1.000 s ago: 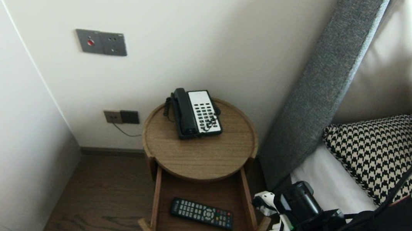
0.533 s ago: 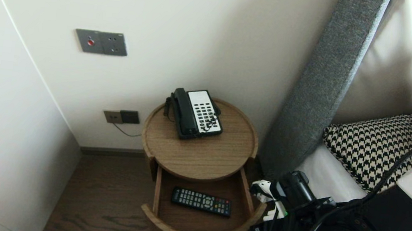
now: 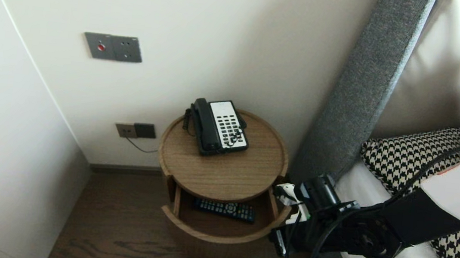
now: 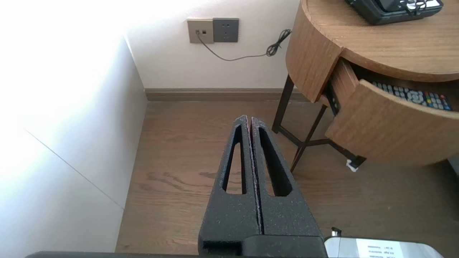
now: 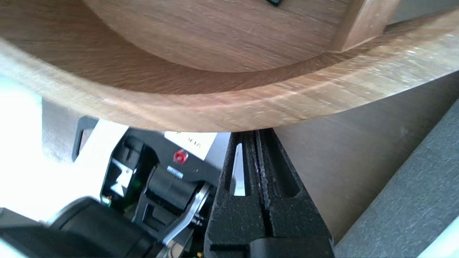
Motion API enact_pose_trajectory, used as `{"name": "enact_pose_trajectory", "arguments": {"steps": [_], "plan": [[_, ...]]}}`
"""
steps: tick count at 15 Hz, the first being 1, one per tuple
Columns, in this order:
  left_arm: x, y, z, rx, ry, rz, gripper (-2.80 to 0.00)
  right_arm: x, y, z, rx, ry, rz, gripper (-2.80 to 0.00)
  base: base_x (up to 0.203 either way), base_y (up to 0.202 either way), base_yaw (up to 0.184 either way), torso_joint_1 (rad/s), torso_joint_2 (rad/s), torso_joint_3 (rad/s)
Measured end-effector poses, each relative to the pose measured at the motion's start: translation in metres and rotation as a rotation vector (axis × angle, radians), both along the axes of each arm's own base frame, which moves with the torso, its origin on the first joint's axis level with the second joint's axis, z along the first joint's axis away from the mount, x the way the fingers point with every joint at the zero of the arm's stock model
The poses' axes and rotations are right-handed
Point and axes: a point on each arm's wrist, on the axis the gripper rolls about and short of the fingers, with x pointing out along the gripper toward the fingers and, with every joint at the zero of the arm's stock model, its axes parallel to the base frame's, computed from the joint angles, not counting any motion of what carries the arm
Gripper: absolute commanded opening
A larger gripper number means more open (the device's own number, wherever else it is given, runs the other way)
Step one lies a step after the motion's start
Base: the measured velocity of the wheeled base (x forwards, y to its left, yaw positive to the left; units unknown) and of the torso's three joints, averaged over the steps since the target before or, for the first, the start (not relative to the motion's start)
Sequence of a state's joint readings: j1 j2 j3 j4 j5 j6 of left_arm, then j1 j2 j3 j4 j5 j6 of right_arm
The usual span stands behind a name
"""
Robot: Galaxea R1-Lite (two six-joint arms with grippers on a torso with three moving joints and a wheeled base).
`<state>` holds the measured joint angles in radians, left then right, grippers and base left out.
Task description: Close the nightstand drawer
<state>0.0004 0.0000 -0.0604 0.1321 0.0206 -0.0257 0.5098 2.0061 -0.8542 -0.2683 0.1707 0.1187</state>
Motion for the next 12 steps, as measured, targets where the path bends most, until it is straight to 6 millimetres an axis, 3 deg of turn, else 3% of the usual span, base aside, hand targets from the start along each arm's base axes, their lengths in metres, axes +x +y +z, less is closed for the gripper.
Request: {"name": "enact_pose_trajectory", "arguments": {"steps": [12], "plan": [[0.000,0.000,0.000,0.000,0.000,0.000,-2.80,0.036,0.004,0.000,0.013,-0.056,-0.019,-2.80,0.000,0.000,0.000,0.000,0.00,0.000]]}}
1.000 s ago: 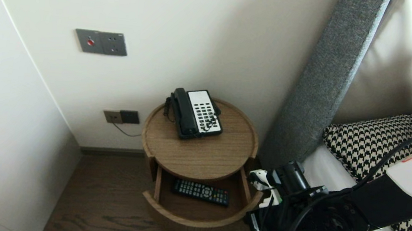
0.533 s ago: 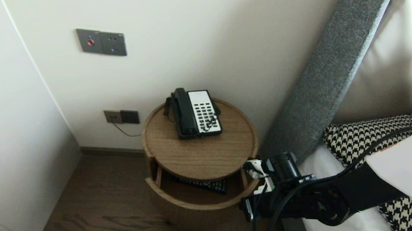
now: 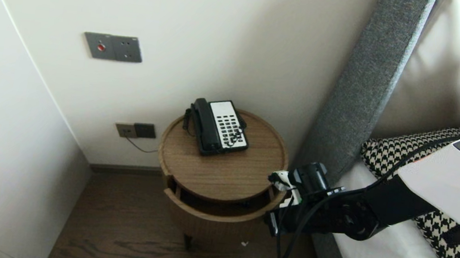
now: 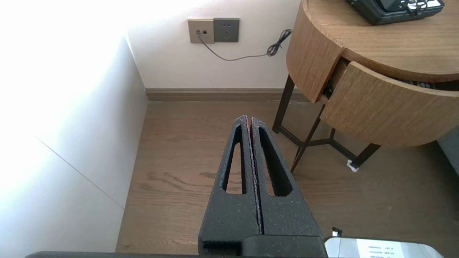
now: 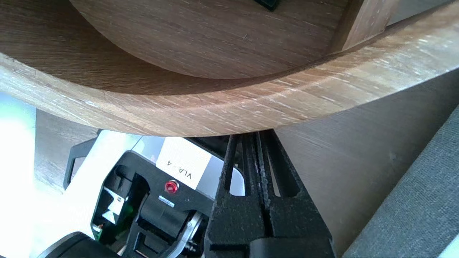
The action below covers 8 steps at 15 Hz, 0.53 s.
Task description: Close the nightstand drawer
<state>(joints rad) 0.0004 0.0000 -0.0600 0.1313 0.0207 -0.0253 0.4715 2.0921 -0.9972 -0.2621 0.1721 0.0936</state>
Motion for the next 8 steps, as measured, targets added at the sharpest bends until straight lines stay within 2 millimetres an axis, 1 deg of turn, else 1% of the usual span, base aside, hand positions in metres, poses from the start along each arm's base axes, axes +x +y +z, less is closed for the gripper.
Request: {"name": "enact_pose_trajectory", "arguments": {"steps": [8], "plan": [[0.000,0.000,0.000,0.000,0.001,0.000,-2.80,0.023,0.002,0.002,0.019,-0.039,-0.021,-2.80,0.000,0.000,0.000,0.000,0.00,0.000]]}}
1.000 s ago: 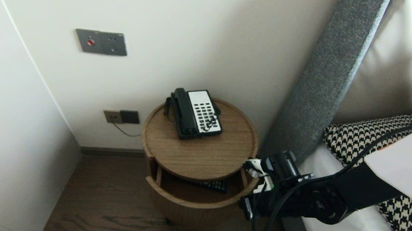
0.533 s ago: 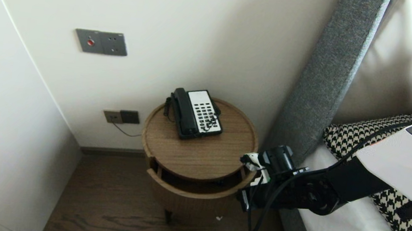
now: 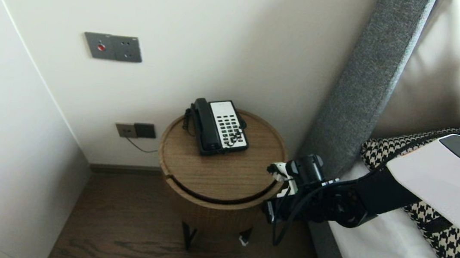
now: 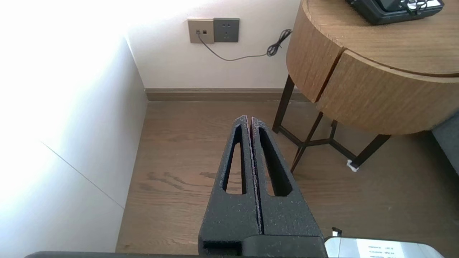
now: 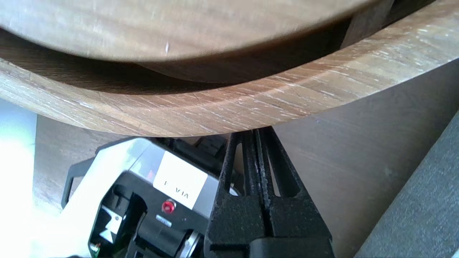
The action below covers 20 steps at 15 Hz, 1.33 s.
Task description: Close the nightstand drawer
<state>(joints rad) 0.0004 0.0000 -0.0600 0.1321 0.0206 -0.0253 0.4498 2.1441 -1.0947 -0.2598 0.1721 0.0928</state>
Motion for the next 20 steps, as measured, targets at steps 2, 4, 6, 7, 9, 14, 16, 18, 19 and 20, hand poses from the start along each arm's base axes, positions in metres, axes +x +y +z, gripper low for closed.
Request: {"name": "enact_pose_trajectory", "arguments": {"steps": [2,4,6,7,9,14,16,18,19,20], "plan": [[0.000,0.000,0.000,0.000,0.000,0.000,-2.80,0.004,0.001,0.000,0.002,-0.006,-0.003,-2.80,0.000,0.000,0.000,0.000,0.00,0.000],[0.000,0.000,0.000,0.000,-0.001,0.000,-2.80,0.007,0.001,0.001,0.006,-0.010,-0.006,-2.80,0.000,0.000,0.000,0.000,0.00,0.000],[0.000,0.000,0.000,0.000,-0.001,0.000,-2.80,0.010,0.002,0.003,0.001,0.001,-0.008,-2.80,0.000,0.000,0.000,0.000,0.00,0.000],[0.000,0.000,0.000,0.000,-0.001,0.000,-2.80,0.012,0.002,0.004,-0.002,0.006,-0.009,-2.80,0.000,0.000,0.000,0.000,0.00,0.000],[0.000,0.000,0.000,0.000,-0.001,0.000,-2.80,0.012,0.002,0.006,-0.001,0.003,-0.010,-2.80,0.000,0.000,0.000,0.000,0.00,0.000],[0.000,0.000,0.000,0.000,0.000,0.000,-2.80,-0.004,-0.006,0.013,-0.006,0.005,-0.012,-2.80,0.000,0.000,0.000,0.000,0.00,0.000],[0.000,0.000,0.000,0.000,0.000,0.000,-2.80,-0.017,-0.013,0.022,-0.008,0.005,-0.014,-2.80,0.000,0.000,0.000,0.000,0.00,0.000],[0.000,0.000,0.000,0.000,-0.001,0.000,-2.80,-0.034,-0.021,0.035,-0.008,0.000,-0.017,-2.80,0.000,0.000,0.000,0.000,0.00,0.000],[0.000,0.000,0.000,0.000,-0.001,0.000,-2.80,-0.042,-0.026,0.043,-0.008,-0.004,-0.021,-2.80,0.000,0.000,0.000,0.000,0.00,0.000],[0.000,0.000,0.000,0.000,-0.001,0.000,-2.80,-0.052,-0.033,0.053,-0.009,-0.009,-0.028,-2.80,0.000,0.000,0.000,0.000,0.00,0.000]]}}
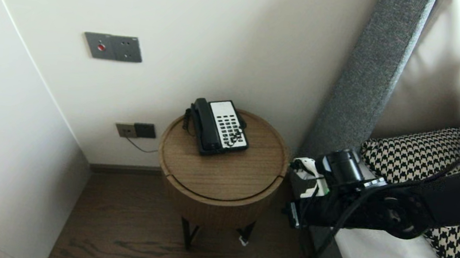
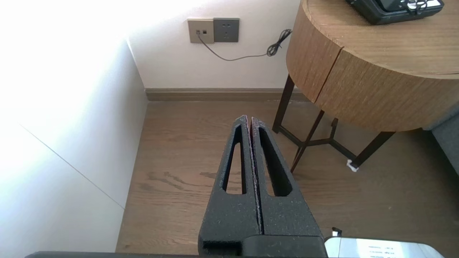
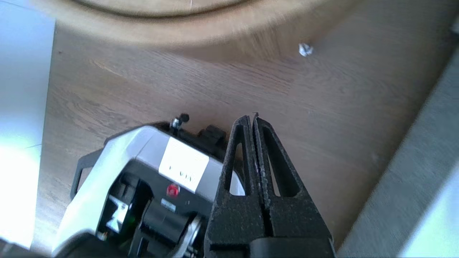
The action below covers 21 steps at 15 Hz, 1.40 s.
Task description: Close the nightstand drawer, then open the nightstand drawer
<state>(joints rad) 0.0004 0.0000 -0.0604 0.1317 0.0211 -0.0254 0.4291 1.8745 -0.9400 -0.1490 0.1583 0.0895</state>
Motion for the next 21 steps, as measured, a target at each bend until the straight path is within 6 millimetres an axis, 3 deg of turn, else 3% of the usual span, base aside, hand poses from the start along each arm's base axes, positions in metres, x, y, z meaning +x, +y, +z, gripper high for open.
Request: {"name": "enact_pose_trajectory", "arguments": {"steps": [4,10,15,21], "plan": [[0.000,0.000,0.000,0.000,0.000,0.000,-2.80,-0.039,-0.034,0.031,-0.007,-0.040,-0.038,-2.80,0.000,0.000,0.000,0.000,0.00,0.000],[0.000,0.000,0.000,0.000,0.000,0.000,-2.80,-0.101,-0.096,0.060,-0.044,-0.091,-0.209,-2.80,0.000,0.000,0.000,0.000,0.00,0.000],[0.000,0.000,0.000,0.000,0.001,0.000,-2.80,-0.148,-0.128,0.066,-0.086,-0.162,-0.323,-2.80,0.000,0.000,0.000,0.000,0.00,0.000],[0.000,0.000,0.000,0.000,0.000,0.000,-2.80,-0.201,-0.143,0.057,-0.107,-0.264,-0.470,-2.80,0.000,0.000,0.000,0.000,0.00,0.000]]}}
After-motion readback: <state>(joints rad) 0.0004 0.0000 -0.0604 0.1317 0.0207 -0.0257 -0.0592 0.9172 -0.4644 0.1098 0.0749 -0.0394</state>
